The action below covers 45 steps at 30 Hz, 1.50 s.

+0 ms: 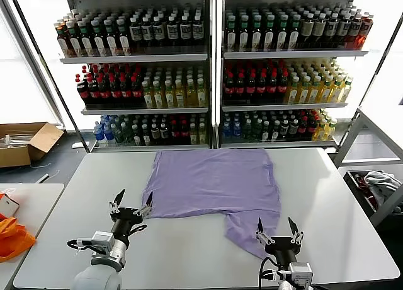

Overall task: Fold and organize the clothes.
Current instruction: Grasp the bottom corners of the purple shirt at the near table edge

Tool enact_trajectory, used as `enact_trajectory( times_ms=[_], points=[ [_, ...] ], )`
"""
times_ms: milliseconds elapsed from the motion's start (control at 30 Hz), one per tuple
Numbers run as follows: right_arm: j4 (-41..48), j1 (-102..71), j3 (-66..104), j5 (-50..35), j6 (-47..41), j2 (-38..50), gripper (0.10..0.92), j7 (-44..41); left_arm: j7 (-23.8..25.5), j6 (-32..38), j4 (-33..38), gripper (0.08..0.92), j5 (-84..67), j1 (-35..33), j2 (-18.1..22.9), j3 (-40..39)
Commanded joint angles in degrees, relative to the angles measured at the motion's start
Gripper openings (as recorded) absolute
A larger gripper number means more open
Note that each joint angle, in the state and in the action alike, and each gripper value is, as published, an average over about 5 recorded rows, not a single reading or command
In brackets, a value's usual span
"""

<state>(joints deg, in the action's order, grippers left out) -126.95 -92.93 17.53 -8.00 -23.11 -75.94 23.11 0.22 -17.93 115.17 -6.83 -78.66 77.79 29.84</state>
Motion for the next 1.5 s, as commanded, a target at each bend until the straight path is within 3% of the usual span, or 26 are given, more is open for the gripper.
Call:
enact_trajectory(
  times_ms=[33,600,1500],
  points=[
    [0.35,-0.35,-1.13,-0.36,-1.38,-0.36,0.823,1.31,0.12,-2.94,-4.80,0.823,-1.36,3.16,-2.58,-0.34],
    [2.60,1.24,-3.87,1.72,-3.06,-3.17,0.823,4.42,-0.06,-6.75,-6.56,0.822,-3.16,3.64,-3.14,-1.57],
    [3.95,-0.36,-4.94,0.39,-0.97,-5.20,0.823,4.55,0.09,-6.58,-8.06,0.823,-5.73,3.35,-1.83,-2.59]
  ],
)
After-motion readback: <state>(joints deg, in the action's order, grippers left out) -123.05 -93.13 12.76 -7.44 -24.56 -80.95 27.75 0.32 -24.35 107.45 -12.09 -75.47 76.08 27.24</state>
